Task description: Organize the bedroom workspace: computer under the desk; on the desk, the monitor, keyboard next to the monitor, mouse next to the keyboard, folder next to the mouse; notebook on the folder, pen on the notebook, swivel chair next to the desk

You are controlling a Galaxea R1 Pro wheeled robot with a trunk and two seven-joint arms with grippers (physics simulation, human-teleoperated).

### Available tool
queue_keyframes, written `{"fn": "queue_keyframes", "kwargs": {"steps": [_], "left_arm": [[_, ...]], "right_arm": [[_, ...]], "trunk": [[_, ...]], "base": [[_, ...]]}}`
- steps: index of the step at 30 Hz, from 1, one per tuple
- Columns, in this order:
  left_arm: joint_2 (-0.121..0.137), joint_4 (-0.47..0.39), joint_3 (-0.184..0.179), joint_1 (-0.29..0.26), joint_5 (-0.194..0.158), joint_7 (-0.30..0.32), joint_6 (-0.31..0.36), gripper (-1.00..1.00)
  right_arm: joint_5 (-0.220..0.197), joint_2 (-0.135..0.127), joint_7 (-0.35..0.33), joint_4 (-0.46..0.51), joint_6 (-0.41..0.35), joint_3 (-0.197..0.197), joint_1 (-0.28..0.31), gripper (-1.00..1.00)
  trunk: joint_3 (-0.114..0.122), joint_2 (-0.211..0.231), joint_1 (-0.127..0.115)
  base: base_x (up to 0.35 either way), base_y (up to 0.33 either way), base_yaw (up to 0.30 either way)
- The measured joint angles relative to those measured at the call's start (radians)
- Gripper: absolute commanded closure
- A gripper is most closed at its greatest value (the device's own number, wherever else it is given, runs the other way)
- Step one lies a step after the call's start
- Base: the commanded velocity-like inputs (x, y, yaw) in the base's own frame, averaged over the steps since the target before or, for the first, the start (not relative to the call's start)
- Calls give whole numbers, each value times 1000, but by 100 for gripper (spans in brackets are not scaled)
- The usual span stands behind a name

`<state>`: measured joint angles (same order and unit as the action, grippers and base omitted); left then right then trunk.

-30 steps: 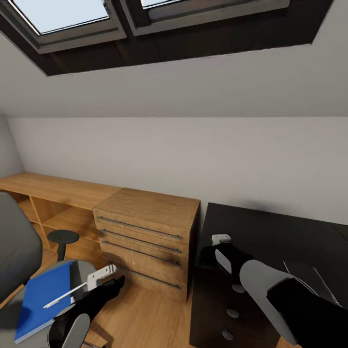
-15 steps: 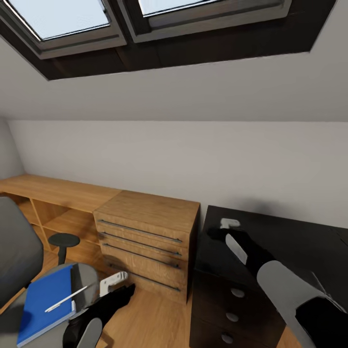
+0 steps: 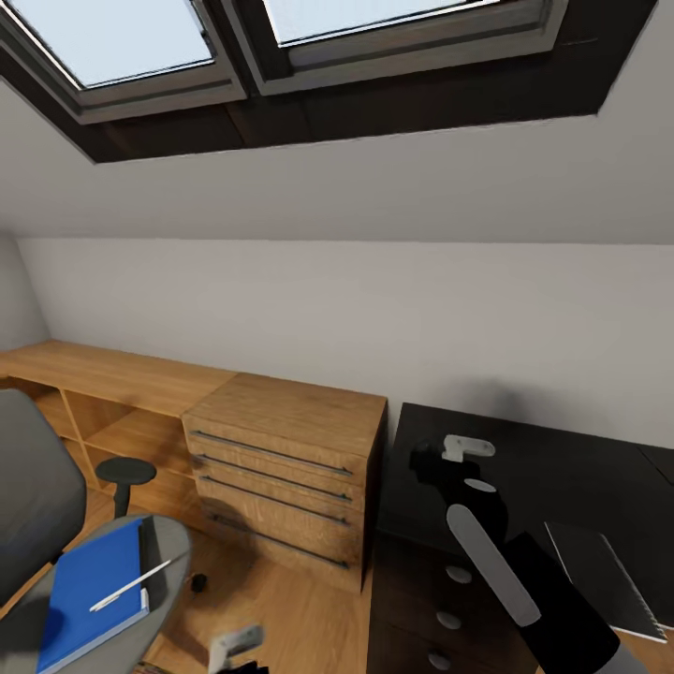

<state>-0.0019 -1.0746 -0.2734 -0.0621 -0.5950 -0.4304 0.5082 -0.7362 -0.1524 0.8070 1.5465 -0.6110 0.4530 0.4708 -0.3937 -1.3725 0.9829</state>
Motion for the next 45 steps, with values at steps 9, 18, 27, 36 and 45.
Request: {"fn": "queue_keyframes", "kwargs": {"steps": [9, 18, 27, 36, 45], "left_arm": [[-10, 330, -48, -2, 123, 4, -353, -100], [-17, 342, -52, -2, 131, 1, -433, -100], [-18, 342, -56, -1, 131, -2, -456, -100], [-18, 410, -90, -1, 139, -2, -547, -100], [-17, 414, -89, -1, 138, -3, -552, -100]], "right_arm": [[-26, 15, 3, 21, 9, -3, -7, 100], [-28, 14, 3, 21, 17, -7, -8, 100], [-28, 14, 3, 20, 18, -7, -8, 100], [-29, 2, -1, 20, -4, -2, -7, 100], [-24, -112, -202, -7, -141, -60, -7, 100]], "trunk": [[28, 63, -34], [61, 126, -68], [86, 168, -92], [89, 168, -92], [96, 168, -92]], "base": [[-18, 0, 0], [-338, 0, -235], [-240, 0, -225], [-4, -126, -103], [0, -229, -252]]}}
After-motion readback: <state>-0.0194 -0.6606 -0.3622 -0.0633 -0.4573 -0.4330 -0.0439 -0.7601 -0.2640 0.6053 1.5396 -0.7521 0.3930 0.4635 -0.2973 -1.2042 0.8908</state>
